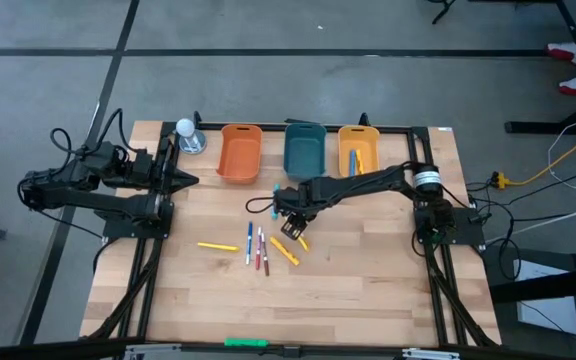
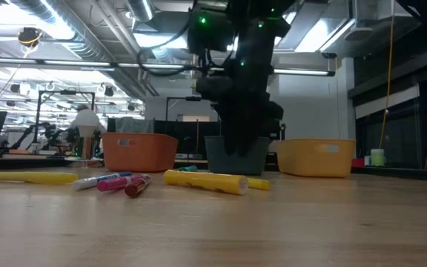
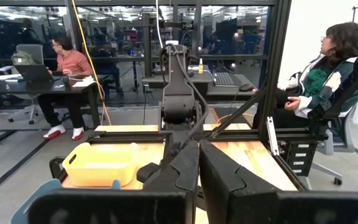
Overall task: Pick & Place Markers
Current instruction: Put the right blue marker pen into the blue bin
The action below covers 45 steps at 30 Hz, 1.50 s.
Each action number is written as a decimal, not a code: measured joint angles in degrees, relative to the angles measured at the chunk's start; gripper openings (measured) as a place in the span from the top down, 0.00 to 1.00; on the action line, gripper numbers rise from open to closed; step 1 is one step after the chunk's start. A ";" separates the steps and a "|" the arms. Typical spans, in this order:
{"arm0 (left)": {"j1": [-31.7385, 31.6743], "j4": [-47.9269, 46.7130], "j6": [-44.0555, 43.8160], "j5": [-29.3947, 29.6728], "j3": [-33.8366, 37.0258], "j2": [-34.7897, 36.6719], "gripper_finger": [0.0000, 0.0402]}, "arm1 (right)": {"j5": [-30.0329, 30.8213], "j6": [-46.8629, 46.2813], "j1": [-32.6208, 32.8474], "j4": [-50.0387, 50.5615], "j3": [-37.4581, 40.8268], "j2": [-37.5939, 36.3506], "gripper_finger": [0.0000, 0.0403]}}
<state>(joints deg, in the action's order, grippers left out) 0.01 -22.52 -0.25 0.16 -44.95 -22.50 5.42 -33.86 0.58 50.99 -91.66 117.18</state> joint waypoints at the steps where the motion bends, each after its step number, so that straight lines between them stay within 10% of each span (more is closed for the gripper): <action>1: 0.00 0.00 0.00 0.00 0.02 0.00 0.98 | 0.02 0.14 0.02 0.04 0.00 0.56 0.56; 45: 0.00 0.00 0.00 0.02 0.02 0.01 0.98 | -0.72 5.66 -1.55 -4.85 0.13 2.58 0.56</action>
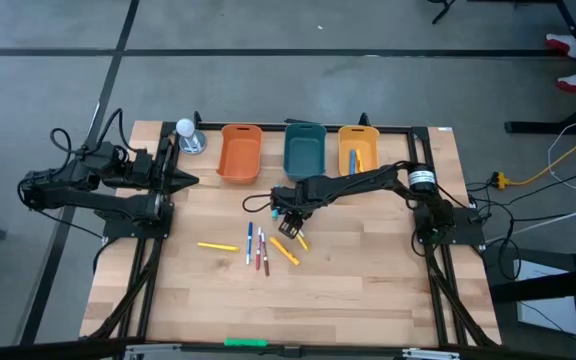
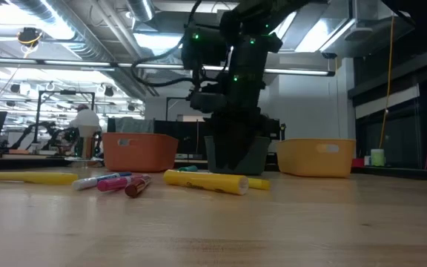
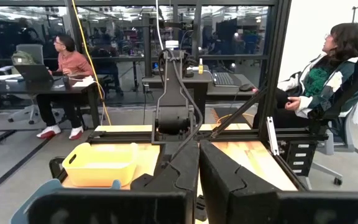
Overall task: Pick & Place Markers
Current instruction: Put the right blue marker pen into the blue bin
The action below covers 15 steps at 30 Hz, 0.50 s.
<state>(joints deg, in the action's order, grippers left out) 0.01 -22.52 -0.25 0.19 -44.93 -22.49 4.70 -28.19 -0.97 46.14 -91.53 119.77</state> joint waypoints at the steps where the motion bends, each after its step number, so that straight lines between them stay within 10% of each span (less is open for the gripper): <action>1: 0.00 0.00 0.00 0.00 0.00 0.01 0.98 | -0.11 0.01 0.00 -0.10 0.00 -0.03 0.56; 15: 0.00 0.01 0.00 0.00 0.00 0.01 0.98 | -1.82 -1.73 -0.28 -1.47 0.00 -0.04 0.56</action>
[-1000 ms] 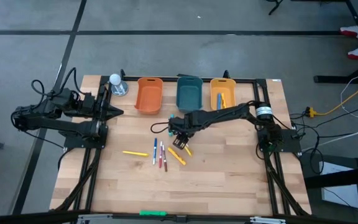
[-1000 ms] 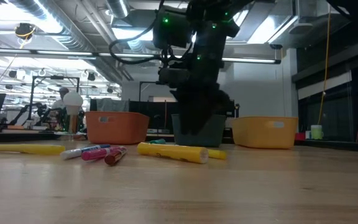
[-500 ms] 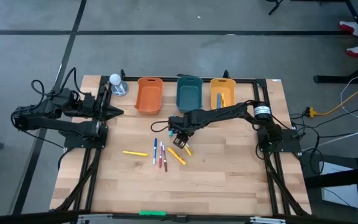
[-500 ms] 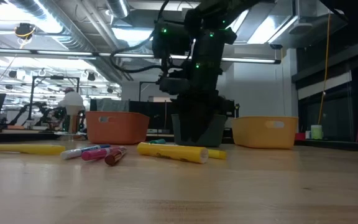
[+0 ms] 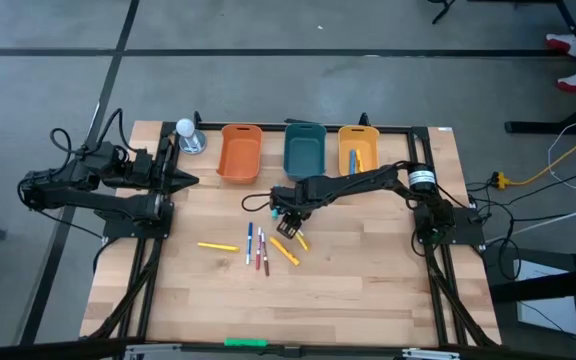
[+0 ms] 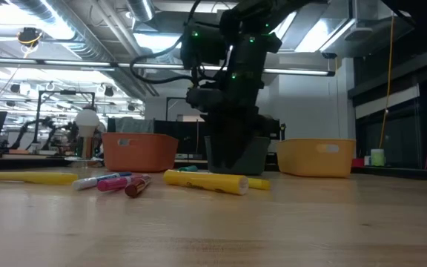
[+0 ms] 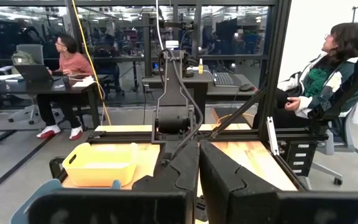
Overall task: Pick & Place Markers
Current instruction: Put the right blue marker pen into the blue bin
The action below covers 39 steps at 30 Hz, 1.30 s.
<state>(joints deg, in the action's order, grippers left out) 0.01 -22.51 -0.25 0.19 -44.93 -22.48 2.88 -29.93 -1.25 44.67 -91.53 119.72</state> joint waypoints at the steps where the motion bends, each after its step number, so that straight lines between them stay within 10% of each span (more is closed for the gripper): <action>1: 0.00 -0.01 0.00 0.00 0.00 -0.01 0.98 | 0.03 -0.04 -0.04 -0.18 0.00 0.00 0.56; 25: 0.00 -0.01 0.00 0.00 -0.02 -0.02 0.97 | 2.18 -1.11 -0.46 0.53 -0.02 2.78 0.57; 39: 0.00 -0.01 0.00 -0.01 -0.02 -0.01 0.97 | 1.59 0.61 -0.48 0.51 -0.04 2.78 0.93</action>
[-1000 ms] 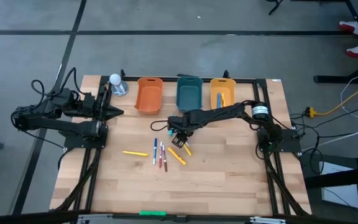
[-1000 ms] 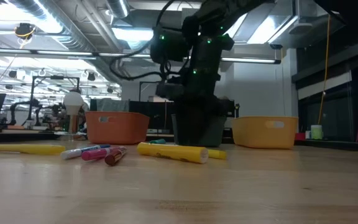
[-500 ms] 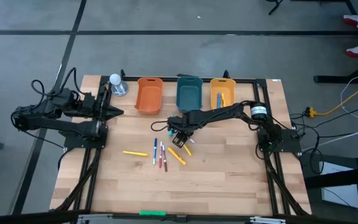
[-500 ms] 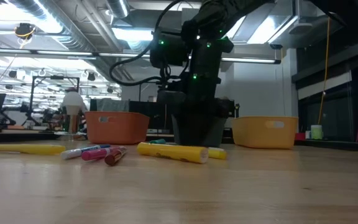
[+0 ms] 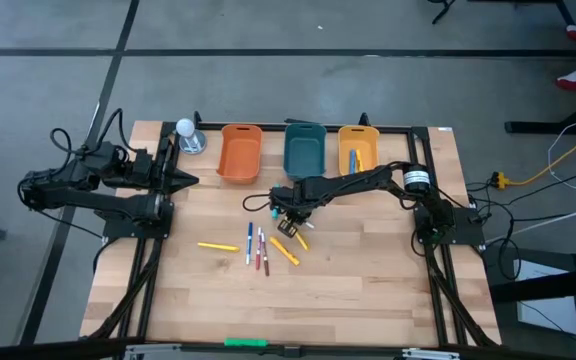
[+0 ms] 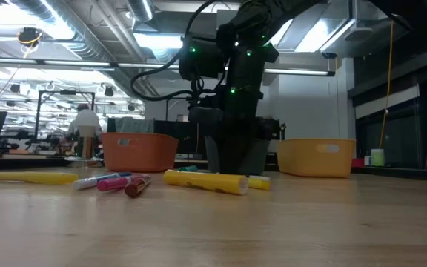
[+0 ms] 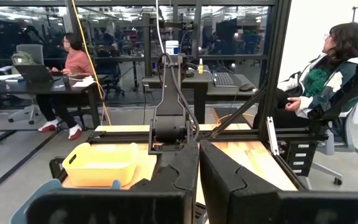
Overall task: Pick & Place Markers
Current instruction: Put the right blue marker pen into the blue bin
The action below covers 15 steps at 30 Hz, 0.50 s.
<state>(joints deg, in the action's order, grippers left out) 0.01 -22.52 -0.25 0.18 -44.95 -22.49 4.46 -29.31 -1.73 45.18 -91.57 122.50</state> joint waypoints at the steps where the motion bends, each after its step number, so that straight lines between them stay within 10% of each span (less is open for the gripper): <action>1: 0.00 0.00 0.00 0.01 0.00 -0.01 0.97 | -0.04 0.01 0.02 -0.02 0.00 0.00 0.93; 15: 0.00 0.00 0.00 -0.01 0.00 -0.01 0.97 | -0.08 0.04 0.02 0.33 -0.02 0.00 0.93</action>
<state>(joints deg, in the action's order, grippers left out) 0.01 -22.52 -0.25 0.16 -44.95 -22.50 4.38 -29.28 -1.72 45.52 -91.59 122.50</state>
